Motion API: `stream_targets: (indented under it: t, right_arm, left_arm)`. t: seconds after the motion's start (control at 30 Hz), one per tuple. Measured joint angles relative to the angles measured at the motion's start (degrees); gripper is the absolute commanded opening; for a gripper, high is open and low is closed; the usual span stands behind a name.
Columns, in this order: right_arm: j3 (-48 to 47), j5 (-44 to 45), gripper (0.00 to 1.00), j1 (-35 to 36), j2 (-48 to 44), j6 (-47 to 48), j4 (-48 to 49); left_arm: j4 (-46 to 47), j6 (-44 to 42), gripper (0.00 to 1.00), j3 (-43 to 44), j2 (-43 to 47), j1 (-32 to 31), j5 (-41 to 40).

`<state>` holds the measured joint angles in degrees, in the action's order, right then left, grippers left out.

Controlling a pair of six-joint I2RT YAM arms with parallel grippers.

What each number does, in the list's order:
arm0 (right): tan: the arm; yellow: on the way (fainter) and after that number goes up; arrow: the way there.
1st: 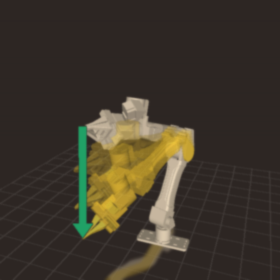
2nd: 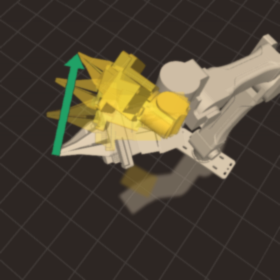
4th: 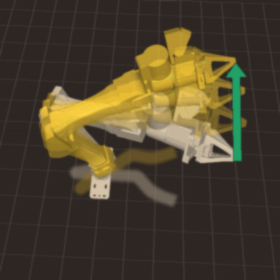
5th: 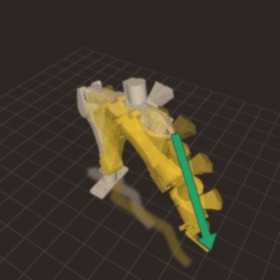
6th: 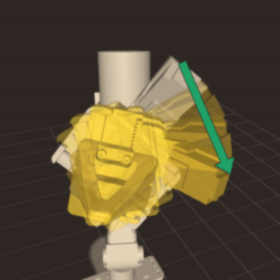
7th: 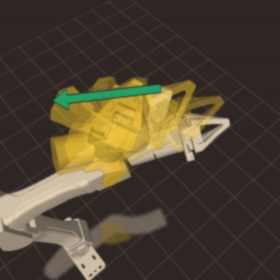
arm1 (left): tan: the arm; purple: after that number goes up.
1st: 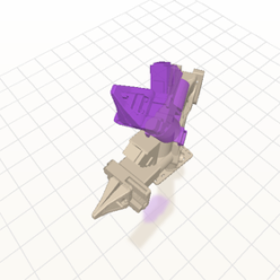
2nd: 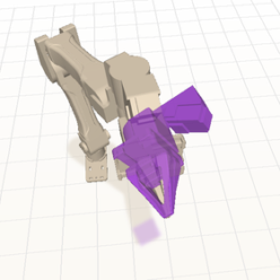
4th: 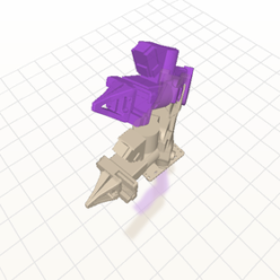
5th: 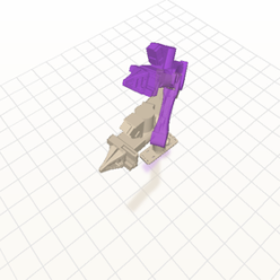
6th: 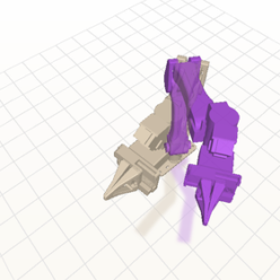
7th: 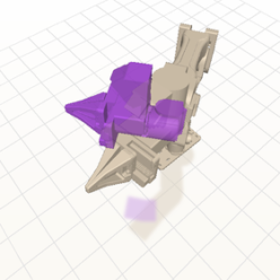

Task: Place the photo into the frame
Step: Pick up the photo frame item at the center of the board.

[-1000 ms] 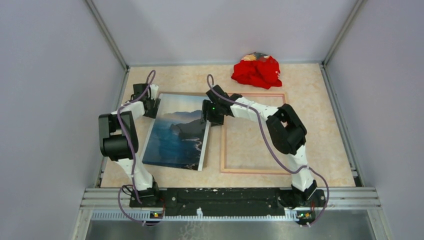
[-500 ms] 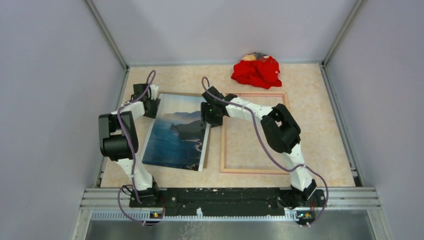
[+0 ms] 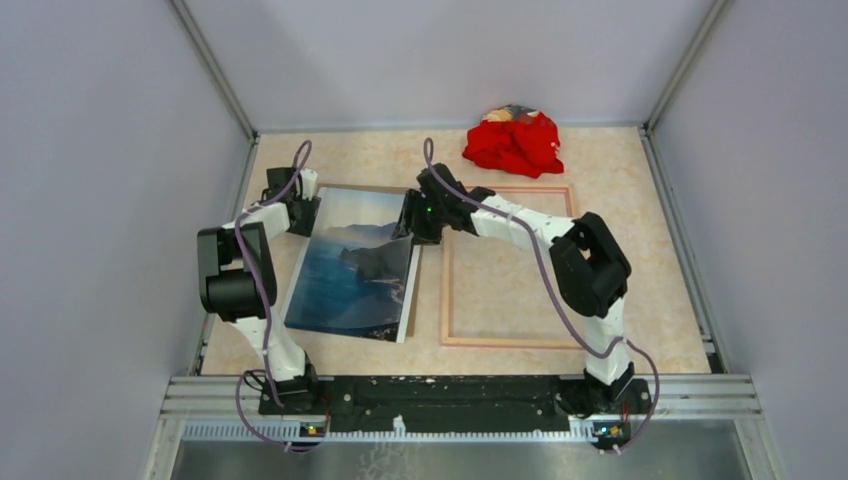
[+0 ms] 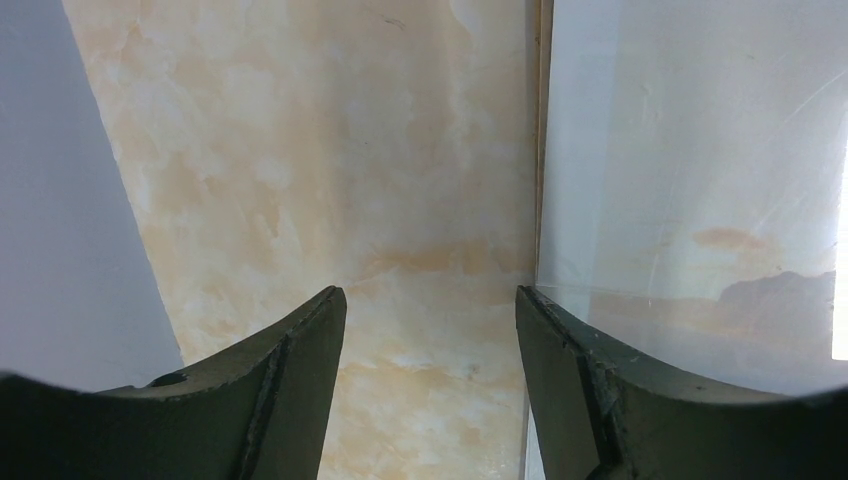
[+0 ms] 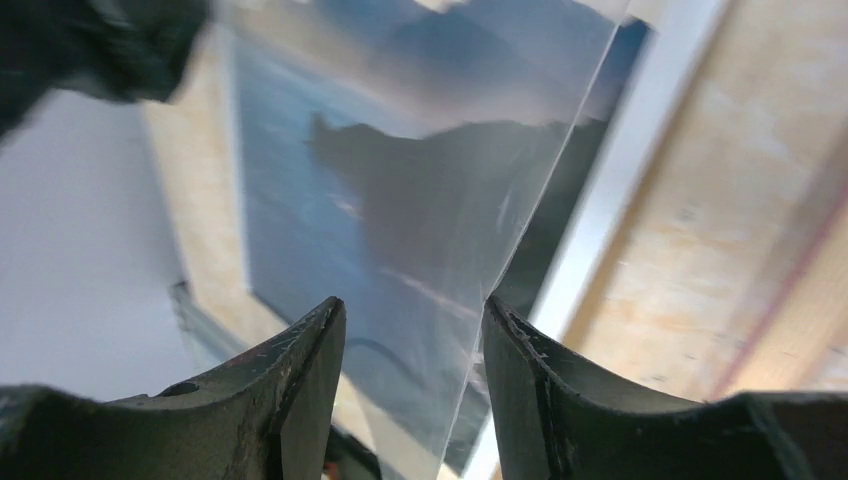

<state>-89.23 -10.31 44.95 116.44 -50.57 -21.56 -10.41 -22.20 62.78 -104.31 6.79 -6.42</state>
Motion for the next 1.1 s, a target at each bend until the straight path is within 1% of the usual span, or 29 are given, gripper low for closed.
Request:
stream_targets:
  t: [0.13,0.3,0.43,0.57,0.63,0.7,0.87,0.97,1.1]
  right_arm:
    - [0.07,-3.08,0.52,0.00,-2.49,-2.78,6.54]
    - [2.93,-6.99,0.51,0.15,-3.34,-6.91,16.76]
    - [6.69,-9.11,0.45,0.24,-3.32,-10.16,20.98]
    - [8.35,-9.20,0.31,0.24,-3.30,-11.41,21.86]
    - [8.35,-8.94,0.16,0.09,-3.32,-11.13,22.10]
    - [8.35,-8.79,0.00,-0.20,-3.34,-10.51,21.90]
    - [8.17,-8.92,0.00,-1.25,-4.13,-7.98,20.48]
    - [7.32,-10.51,0.00,-2.23,-5.22,-6.47,19.04]
    - [6.47,-13.40,0.00,-5.25,-10.56,-2.75,14.14]
  left_arm:
    - [-0.04,0.02,0.71,0.00,0.00,0.00,0.22]
    - [-0.70,0.46,0.71,0.33,-0.04,-0.26,3.13]
    - [-1.68,1.09,0.70,0.70,-0.09,-0.68,5.49]
    - [-2.47,1.20,0.73,0.96,-0.09,-0.79,6.51]
    - [-3.30,1.22,0.78,1.36,-0.13,-0.76,6.93]
    - [-5.25,1.31,0.83,2.45,-0.39,-0.52,7.45]
    - [-13.03,1.70,0.97,7.13,-1.86,1.51,9.92]
    - [-18.38,1.70,0.98,11.08,-1.92,2.14,10.97]
    - [-22.77,1.49,0.98,16.83,-1.20,1.81,13.70]
